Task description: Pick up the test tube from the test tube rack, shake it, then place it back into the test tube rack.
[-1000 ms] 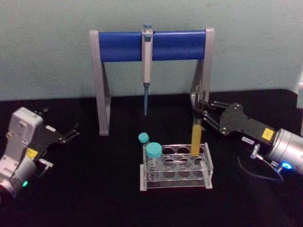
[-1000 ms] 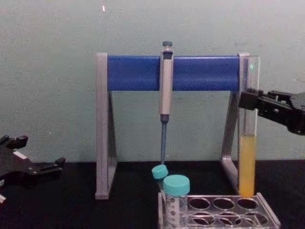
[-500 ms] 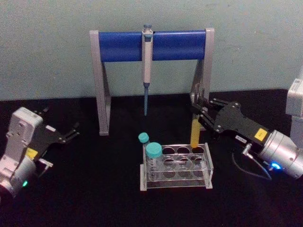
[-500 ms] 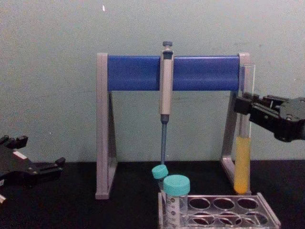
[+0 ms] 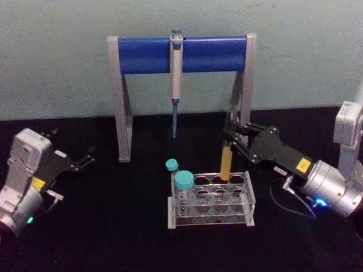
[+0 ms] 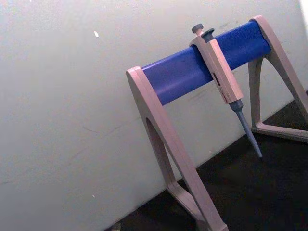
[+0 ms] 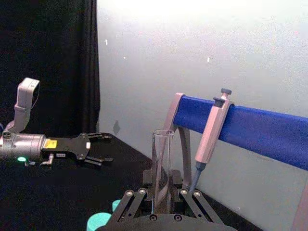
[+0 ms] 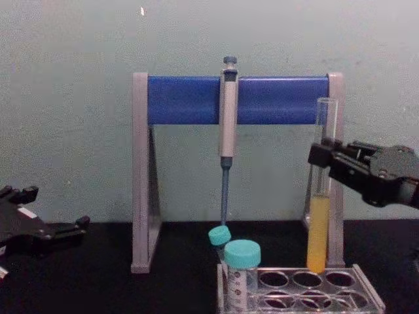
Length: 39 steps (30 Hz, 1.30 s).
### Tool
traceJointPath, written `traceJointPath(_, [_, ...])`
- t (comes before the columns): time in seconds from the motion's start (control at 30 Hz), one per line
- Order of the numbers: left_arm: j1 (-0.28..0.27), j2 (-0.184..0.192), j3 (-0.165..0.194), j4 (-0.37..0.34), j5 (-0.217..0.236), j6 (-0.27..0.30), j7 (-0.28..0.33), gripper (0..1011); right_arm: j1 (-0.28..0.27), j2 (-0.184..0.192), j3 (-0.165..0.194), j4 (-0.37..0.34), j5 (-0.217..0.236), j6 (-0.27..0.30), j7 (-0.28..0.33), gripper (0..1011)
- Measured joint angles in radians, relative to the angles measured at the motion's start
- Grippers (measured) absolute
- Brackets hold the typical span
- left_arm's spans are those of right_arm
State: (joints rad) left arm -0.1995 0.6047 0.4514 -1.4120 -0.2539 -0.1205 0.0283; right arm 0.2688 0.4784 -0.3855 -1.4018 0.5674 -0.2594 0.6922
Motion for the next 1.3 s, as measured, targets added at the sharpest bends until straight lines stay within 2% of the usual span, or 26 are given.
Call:
traceJointPath(0.57, [0.000, 0.000, 0.000, 0.000, 0.000, 0.000, 0.000, 1001, 0.034, -0.034, -0.024, 0.068, 0.001, 0.001, 0.024, 229])
traceJointPath(1.3, [0.000, 0.000, 0.000, 0.000, 0.000, 0.000, 0.000, 1001, 0.061, -0.048, -0.050, 0.127, -0.028, 0.036, 0.017, 229])
